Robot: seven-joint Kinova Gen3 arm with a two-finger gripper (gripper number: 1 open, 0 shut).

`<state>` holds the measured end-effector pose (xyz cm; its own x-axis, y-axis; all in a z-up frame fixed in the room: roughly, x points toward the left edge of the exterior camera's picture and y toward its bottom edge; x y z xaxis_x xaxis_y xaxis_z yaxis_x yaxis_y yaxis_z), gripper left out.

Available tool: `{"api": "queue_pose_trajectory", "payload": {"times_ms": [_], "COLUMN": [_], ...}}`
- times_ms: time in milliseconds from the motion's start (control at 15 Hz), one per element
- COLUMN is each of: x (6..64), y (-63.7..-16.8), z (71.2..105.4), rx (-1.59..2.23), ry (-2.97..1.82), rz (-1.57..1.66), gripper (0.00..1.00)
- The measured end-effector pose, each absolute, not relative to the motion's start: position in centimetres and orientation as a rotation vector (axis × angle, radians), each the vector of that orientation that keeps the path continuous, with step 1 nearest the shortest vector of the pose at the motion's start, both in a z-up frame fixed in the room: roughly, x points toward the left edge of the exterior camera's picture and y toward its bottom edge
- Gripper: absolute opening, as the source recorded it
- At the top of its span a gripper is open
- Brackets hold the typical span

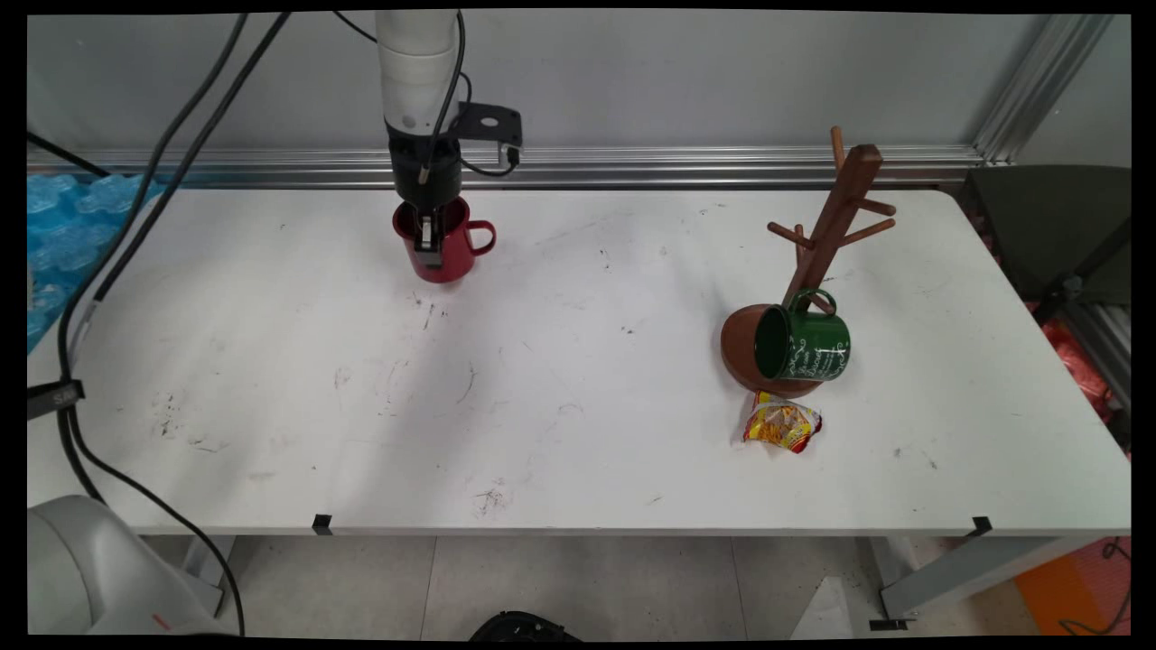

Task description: Place the picked object on the table

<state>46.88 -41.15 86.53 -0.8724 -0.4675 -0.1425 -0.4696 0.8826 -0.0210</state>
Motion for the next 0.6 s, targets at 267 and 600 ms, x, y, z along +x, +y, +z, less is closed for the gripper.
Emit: {"api": "queue_pose_trajectory", "payload": {"times_ms": [267, 600], "x": [47.1, 47.3], "y": [-41.4, -41.8], "z": [85.4, 83.9], "rx": [-0.714, -0.707], "ry": [2.907, 2.915], "rz": [0.029, 0.029], "gripper": [0.00, 0.00]}}
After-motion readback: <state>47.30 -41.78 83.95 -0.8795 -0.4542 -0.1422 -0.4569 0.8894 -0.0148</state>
